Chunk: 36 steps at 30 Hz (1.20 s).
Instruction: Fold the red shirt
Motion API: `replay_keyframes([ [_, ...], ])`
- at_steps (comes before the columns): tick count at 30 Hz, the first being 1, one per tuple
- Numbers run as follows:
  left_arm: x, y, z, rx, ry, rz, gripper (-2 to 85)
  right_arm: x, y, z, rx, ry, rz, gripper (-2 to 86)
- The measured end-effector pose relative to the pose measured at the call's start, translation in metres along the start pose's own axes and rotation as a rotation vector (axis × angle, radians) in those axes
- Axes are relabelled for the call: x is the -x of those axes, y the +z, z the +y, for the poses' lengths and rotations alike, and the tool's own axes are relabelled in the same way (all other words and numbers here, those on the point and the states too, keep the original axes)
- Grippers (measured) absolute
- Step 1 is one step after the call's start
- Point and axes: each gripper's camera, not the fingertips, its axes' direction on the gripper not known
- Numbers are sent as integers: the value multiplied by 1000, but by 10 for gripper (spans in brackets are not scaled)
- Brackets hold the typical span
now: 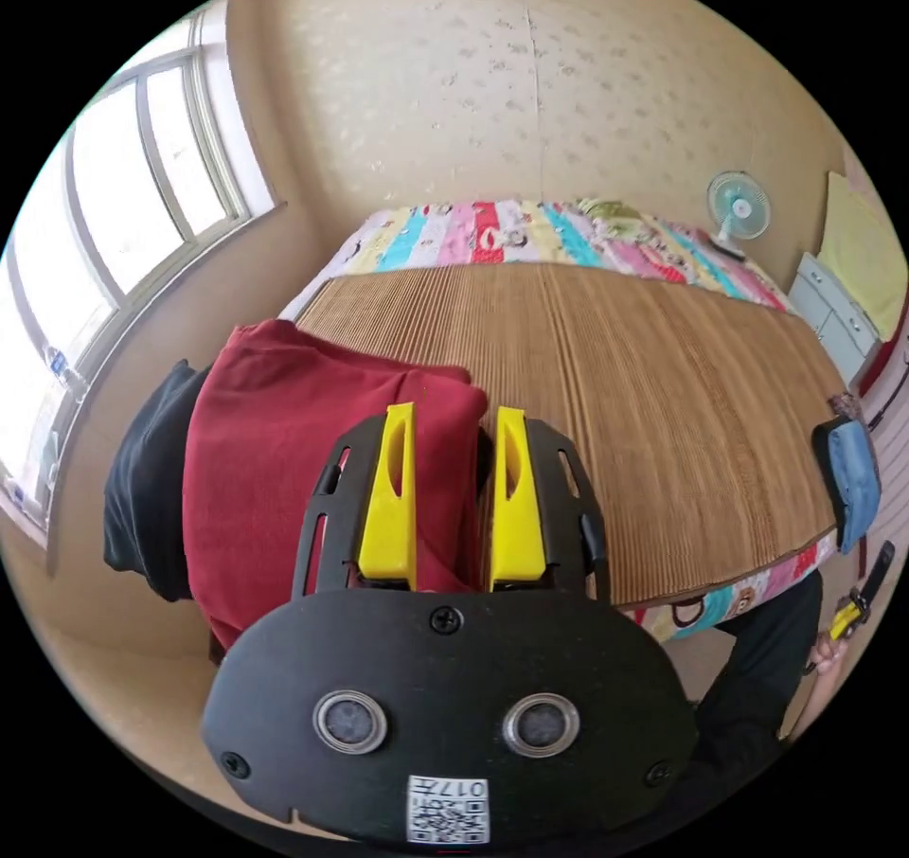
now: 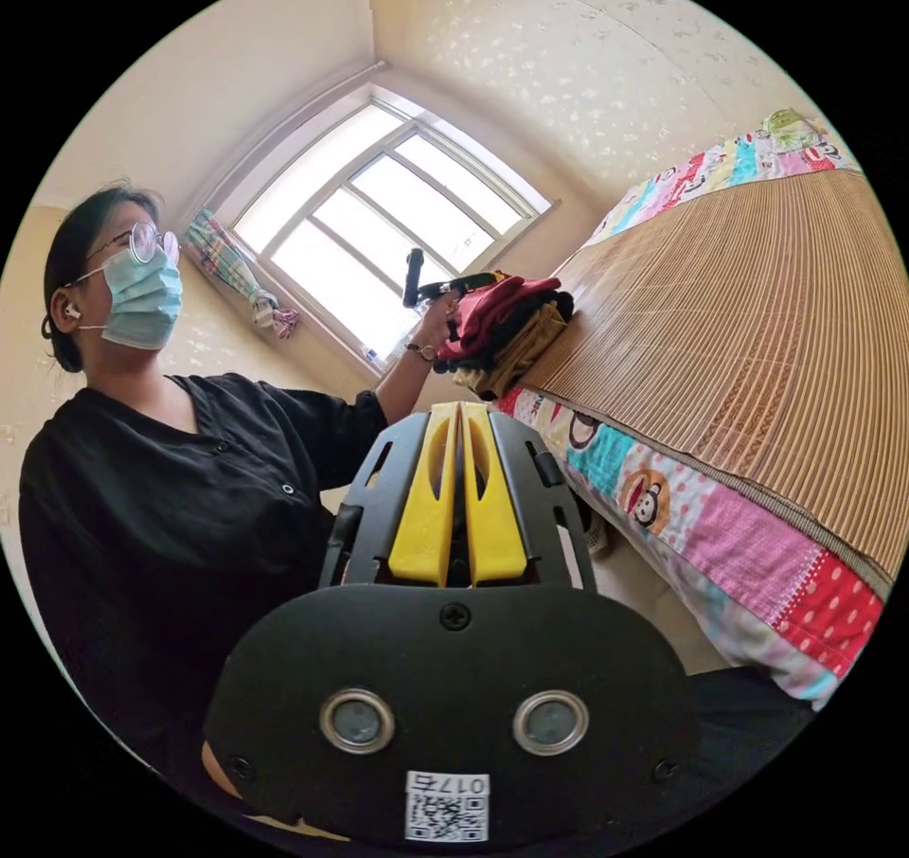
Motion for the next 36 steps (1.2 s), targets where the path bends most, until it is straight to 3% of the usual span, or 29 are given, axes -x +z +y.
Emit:
replay_keyframes([
  [5, -28, -12, 23, -11, 113, -236, 86, -13, -3, 3, 20, 28, 38, 6],
  [10, -26, -42, 39, -26, 225, -238, 52, -22, -8, 7, 43, 36, 90, 5],
  [12, -17, -72, 56, -113, 272, -137, 42, -25, -11, 8, 45, 34, 114, 5],
  [20, 114, -241, 143, -693, 227, 702, 29, -52, -21, 19, -16, 47, 108, 4],
  [26, 142, -262, 150, -947, 410, 1355, 27, -64, -19, 32, -121, 53, 16, 5],
  [30, 122, -239, 130, -933, 541, 1584, 33, -59, -21, 35, -114, 38, 45, 8],
  [32, 88, -224, 117, -826, 649, 1711, 37, -54, -24, 39, -124, 30, 93, 12],
  [36, 29, -196, 120, -739, 643, 1816, 38, -48, -29, 46, -187, 20, 184, 28],
])
